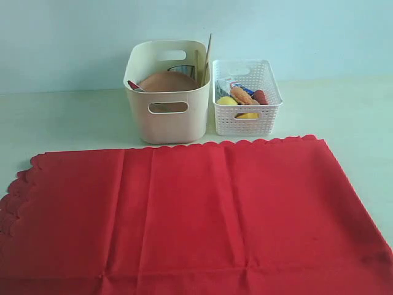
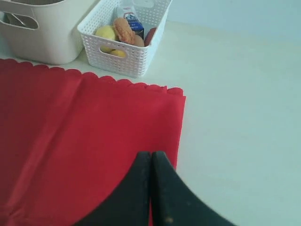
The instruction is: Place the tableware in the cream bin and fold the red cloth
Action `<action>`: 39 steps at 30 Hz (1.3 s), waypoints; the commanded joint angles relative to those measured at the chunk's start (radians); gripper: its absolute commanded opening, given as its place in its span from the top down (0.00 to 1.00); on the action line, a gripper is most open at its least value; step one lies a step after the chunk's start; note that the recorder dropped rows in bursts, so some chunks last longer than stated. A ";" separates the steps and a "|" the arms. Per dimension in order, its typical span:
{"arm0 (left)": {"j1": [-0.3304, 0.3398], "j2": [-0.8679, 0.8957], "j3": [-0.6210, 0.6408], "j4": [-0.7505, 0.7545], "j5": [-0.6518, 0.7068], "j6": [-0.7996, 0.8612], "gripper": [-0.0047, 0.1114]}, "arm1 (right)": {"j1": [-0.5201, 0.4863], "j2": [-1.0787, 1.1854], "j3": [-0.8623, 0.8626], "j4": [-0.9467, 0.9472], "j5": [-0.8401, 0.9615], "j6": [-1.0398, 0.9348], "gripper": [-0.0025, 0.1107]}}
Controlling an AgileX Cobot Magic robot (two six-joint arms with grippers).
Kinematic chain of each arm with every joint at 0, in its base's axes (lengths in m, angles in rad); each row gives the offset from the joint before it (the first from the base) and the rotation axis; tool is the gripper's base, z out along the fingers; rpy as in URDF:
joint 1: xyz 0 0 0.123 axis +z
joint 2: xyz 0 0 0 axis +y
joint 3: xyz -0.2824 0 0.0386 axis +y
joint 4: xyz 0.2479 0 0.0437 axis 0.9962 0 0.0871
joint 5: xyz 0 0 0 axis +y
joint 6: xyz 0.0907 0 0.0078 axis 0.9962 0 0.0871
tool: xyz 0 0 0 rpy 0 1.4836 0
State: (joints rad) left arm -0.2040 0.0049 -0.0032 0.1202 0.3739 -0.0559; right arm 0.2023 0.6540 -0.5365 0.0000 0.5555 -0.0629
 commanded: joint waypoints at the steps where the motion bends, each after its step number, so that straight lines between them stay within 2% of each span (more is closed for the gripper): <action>1: -0.007 -0.005 0.003 0.009 -0.003 0.001 0.15 | -0.007 -0.007 0.022 0.000 -0.052 0.076 0.98; 3: -0.007 -0.005 -0.007 0.009 0.004 0.001 0.15 | -0.004 -0.007 0.022 0.045 -0.059 0.075 0.98; 6: -0.007 0.021 -0.086 0.009 0.060 0.001 0.15 | -0.004 -0.007 0.022 0.124 -0.077 0.063 0.98; 12: -0.005 0.171 -0.280 0.009 0.111 0.001 0.15 | -0.004 -0.007 0.020 0.133 -0.084 0.063 0.98; 20: -0.005 0.383 -0.482 0.009 0.111 0.001 0.15 | -0.004 -0.007 0.020 0.153 -0.088 0.063 0.98; 25: -0.005 0.445 -0.516 0.009 0.109 0.001 0.15 | -0.004 -0.007 0.020 0.158 -0.088 0.063 0.98; 39: -0.005 0.449 -0.515 0.009 0.083 0.001 0.15 | -0.004 -0.010 0.020 0.230 -0.088 -0.004 0.98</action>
State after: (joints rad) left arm -0.2040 0.4499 -0.5137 0.1221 0.4769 -0.0559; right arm 0.2023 0.6491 -0.5194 0.2143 0.4823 -0.0412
